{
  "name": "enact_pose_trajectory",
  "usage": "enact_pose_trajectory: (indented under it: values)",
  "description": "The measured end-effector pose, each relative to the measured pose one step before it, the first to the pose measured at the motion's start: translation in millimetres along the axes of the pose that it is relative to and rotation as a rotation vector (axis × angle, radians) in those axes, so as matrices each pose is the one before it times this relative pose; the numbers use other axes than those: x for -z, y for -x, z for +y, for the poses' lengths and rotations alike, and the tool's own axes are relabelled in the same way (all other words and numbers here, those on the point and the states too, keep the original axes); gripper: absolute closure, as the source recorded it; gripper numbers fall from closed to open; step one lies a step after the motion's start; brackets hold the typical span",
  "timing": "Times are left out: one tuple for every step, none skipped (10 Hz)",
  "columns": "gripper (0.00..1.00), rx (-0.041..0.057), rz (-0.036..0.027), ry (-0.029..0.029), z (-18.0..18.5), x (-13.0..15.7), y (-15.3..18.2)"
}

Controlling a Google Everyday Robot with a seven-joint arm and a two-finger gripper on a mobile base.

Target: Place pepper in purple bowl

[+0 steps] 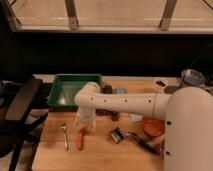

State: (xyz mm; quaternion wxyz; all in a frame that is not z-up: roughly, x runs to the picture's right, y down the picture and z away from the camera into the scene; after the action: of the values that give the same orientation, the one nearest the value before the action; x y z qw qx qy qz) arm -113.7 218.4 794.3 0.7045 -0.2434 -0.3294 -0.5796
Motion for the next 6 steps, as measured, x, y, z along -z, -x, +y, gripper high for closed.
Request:
enact_pose_trajectory:
  values:
    - [0.35,-0.00093,-0.01059,0.00007,1.0,-4.68,0.59]
    - [0.35,-0.0023,-0.01492,0.00088,1.36,-6.79,1.22]
    - [0.35,0.00229,-0.01171,0.00298,-0.81,-5.93,1.74]
    - [0.35,0.00254,-0.01081,0.00732,-0.44,-5.57,1.55]
    - [0.35,0.00322,-0.00889,0.00559,-0.51,-4.63,1.23]
    - [0.37,0.00671,-0.00691,0.00356,-1.25,-3.26,1.09]
